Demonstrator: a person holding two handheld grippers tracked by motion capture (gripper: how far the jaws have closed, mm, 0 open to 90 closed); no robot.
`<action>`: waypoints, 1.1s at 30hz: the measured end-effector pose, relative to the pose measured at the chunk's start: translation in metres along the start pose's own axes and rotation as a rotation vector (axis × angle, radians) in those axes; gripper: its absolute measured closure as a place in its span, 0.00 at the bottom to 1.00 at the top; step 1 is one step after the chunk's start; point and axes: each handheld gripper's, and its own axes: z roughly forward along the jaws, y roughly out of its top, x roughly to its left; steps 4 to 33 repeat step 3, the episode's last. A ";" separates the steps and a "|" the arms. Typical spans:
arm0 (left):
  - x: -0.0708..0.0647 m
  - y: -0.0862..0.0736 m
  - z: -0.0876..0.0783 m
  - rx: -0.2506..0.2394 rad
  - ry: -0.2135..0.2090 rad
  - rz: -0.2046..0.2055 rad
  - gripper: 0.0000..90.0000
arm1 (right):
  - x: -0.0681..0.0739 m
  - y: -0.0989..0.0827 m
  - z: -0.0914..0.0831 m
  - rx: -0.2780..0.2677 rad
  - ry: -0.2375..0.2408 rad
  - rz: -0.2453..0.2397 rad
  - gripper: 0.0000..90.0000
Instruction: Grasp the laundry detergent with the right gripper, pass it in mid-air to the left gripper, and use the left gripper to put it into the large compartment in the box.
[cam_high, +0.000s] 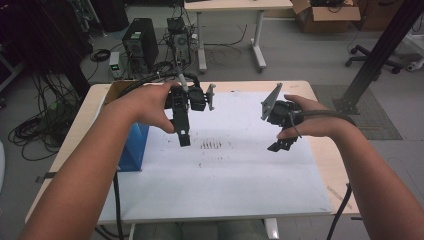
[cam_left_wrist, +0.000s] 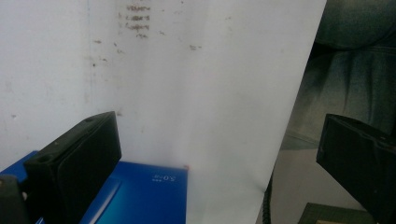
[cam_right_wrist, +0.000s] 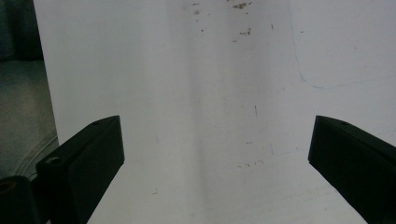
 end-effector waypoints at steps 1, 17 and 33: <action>0.000 0.000 0.000 -0.003 0.005 -0.001 0.00 | 0.000 0.000 0.000 -0.001 0.000 0.001 0.04; -0.001 -0.001 0.000 0.000 -0.001 -0.004 0.00 | 0.000 0.000 -0.001 -0.002 -0.001 0.001 0.04; -0.001 -0.001 0.000 0.000 -0.001 -0.004 0.00 | 0.000 0.000 -0.001 -0.002 -0.001 0.001 0.04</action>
